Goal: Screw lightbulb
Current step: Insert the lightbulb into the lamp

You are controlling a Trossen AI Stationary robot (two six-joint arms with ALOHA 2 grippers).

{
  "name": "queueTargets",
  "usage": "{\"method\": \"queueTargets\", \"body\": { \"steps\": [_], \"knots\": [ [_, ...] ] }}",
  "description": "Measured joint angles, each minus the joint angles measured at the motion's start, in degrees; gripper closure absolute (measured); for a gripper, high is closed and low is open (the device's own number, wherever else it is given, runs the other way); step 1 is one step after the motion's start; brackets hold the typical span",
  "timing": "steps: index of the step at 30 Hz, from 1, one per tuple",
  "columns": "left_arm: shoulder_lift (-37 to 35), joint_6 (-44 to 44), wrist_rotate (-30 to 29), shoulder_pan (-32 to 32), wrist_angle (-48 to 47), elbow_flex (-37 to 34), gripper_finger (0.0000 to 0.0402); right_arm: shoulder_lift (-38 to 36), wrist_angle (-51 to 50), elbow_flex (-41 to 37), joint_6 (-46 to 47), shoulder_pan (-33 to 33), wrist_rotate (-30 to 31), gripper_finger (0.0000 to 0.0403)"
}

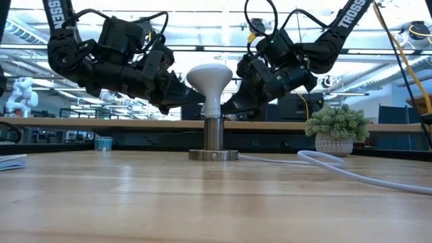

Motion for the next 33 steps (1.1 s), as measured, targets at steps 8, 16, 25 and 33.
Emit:
{"method": "queueTargets", "body": {
  "steps": [8,16,25,33],
  "knots": [
    [0.0,0.0,1.6,1.1,-0.5,0.0,0.0402,-2.5,-4.8,0.0,-0.9,0.6,-0.2,0.0403],
    [0.0,-0.1,1.6,1.1,-0.8,0.0,0.0402,-7.0,-10.8,0.0,-3.5,1.2,4.6,0.0403],
    [0.0,-0.4,1.6,1.1,-0.8,0.0,0.0402,-4.8,-2.6,0.0,-4.0,1.6,8.6,0.0403],
    [0.0,-0.2,1.6,1.1,-0.8,0.0,0.0402,-4.0,-1.5,0.0,-5.9,2.4,8.3,0.0403]
  ]
}}
